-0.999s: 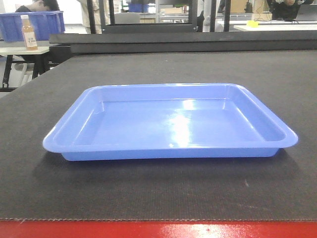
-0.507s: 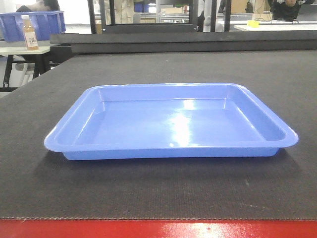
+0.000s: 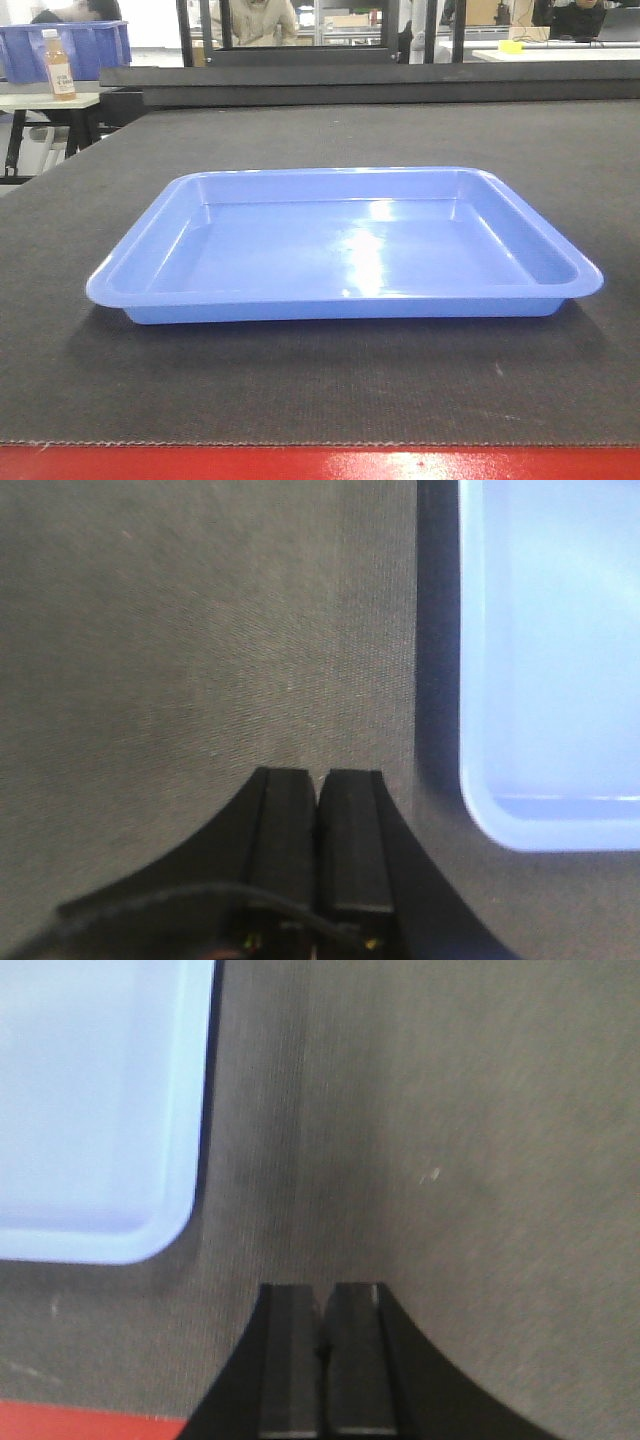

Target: Grab blue tray and place on right shelf

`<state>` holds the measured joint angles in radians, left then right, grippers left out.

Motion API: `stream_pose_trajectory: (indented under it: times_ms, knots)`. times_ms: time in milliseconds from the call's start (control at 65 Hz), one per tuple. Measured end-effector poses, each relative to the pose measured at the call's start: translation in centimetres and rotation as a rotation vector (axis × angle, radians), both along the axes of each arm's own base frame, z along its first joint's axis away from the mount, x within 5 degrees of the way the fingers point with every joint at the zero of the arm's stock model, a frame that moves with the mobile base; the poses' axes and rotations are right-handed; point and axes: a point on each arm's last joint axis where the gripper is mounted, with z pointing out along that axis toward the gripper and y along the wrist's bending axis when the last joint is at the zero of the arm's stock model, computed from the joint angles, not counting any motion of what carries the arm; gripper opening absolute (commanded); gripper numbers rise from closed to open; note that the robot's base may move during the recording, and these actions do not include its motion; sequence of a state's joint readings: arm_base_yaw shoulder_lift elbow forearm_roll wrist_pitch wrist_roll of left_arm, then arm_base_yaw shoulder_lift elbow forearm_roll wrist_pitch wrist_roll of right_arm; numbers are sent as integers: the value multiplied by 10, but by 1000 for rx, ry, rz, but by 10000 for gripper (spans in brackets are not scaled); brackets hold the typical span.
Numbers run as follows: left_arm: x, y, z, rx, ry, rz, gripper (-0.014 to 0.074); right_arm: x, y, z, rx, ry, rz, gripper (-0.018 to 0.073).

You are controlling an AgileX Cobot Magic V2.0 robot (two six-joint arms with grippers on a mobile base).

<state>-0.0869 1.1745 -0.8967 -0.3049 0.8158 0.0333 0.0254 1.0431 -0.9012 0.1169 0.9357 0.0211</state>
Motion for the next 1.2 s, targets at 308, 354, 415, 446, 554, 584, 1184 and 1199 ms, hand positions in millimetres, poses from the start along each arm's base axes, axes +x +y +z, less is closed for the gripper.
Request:
stream_pose_trajectory:
  times_ms: [308, 354, 415, 446, 554, 584, 1184, 1199]
  knots:
    - [47, -49, 1, 104, 79, -24, -42, 60, 28, -19, 67, 194, -51, 57]
    - [53, -57, -1, 129, 98, -9, -42, 73, 37, -23, 57, 230, -47, 57]
    - [61, -62, 0, 128, 110, 5, -42, 86, 46, -28, 38, 261, -42, 57]
    - [65, -65, -2, 122, 126, 13, -41, 93, 51, -32, 26, 278, -45, 57]
    - [77, -72, -7, 97, 160, 27, -41, 113, 63, -41, -10, 311, -50, 57]
    - [81, -74, -10, 93, 173, 30, -41, 118, 66, -44, -18, 323, -47, 57]
    - [116, -118, -32, 90, 266, -69, -41, 171, 100, -65, -59, 419, 19, 55]
    - [116, -118, -33, 88, 269, -68, -41, 171, 100, -66, -58, 418, 19, 55]
